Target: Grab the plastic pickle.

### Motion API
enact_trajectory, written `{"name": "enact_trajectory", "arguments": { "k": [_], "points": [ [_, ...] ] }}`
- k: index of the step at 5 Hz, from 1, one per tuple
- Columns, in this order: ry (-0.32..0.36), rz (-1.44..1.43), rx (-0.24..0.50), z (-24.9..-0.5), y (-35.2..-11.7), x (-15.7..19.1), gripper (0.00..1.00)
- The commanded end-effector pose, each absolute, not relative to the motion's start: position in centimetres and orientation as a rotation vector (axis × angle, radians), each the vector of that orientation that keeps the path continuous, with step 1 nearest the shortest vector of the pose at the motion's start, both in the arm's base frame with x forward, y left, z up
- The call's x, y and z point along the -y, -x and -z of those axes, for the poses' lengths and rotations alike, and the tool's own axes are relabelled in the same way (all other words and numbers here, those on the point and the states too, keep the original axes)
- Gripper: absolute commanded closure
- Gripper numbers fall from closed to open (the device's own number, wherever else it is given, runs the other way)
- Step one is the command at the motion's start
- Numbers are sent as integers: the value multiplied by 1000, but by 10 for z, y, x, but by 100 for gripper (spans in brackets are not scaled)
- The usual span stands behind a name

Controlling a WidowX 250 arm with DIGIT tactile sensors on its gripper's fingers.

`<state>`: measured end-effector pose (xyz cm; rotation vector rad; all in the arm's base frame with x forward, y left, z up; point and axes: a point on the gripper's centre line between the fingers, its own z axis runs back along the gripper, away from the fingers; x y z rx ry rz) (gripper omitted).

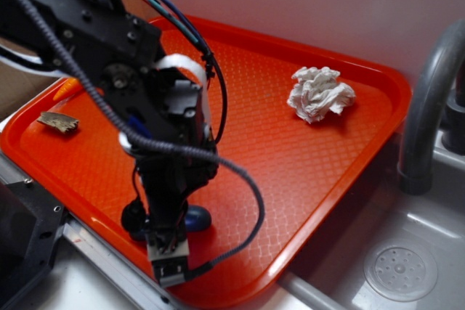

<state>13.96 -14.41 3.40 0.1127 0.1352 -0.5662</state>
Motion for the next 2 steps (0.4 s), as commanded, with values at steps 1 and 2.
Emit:
{"name": "enact_trajectory", "arguments": {
  "k": [1, 2],
  "points": [
    [-71, 426, -254, -29, -142, 133, 100],
    [-101, 417, -265, -27, -142, 132, 100]
  ]
}}
